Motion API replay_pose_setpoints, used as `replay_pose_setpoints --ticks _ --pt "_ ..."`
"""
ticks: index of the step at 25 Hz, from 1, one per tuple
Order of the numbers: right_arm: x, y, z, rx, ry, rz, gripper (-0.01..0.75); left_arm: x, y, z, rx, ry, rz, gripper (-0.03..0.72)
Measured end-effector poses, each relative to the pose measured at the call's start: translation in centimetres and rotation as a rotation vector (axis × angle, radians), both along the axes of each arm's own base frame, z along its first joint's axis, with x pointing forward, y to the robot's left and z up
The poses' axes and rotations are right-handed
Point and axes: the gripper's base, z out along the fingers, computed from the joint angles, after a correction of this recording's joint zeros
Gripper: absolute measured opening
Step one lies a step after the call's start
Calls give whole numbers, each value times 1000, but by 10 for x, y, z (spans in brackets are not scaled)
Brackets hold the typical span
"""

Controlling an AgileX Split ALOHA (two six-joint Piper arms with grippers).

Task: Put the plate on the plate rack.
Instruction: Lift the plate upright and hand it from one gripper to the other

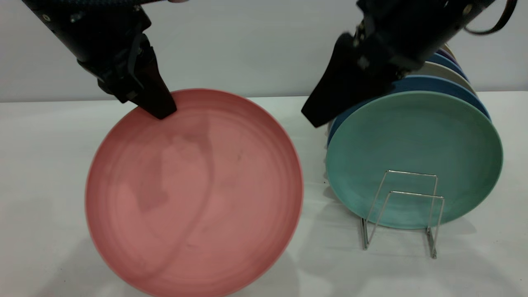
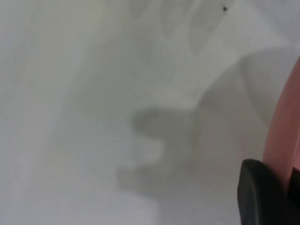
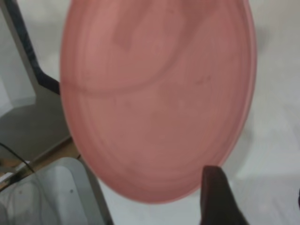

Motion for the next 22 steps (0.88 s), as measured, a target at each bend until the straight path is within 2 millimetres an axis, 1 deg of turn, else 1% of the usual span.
replay_pose_setpoints --ticks 2,6,11,15,22 --pt "4 1 -6 -9 -1 -2 453 0 0 0 -5 2 3 15" --pt "11 3 -11 -9 -10 -8 486 -1 -1 0 -10 10 3 15" --pt "17 11 -14 -3 -28 -4 491 -5 -8 0 -18 18 -16 15" --pt "17 22 -24 -17 -27 14 492 -8 -16 0 -20 17 -45 15" --pt "17 33 -36 -31 -19 23 492 -10 -19 1 -29 20 -48 15"
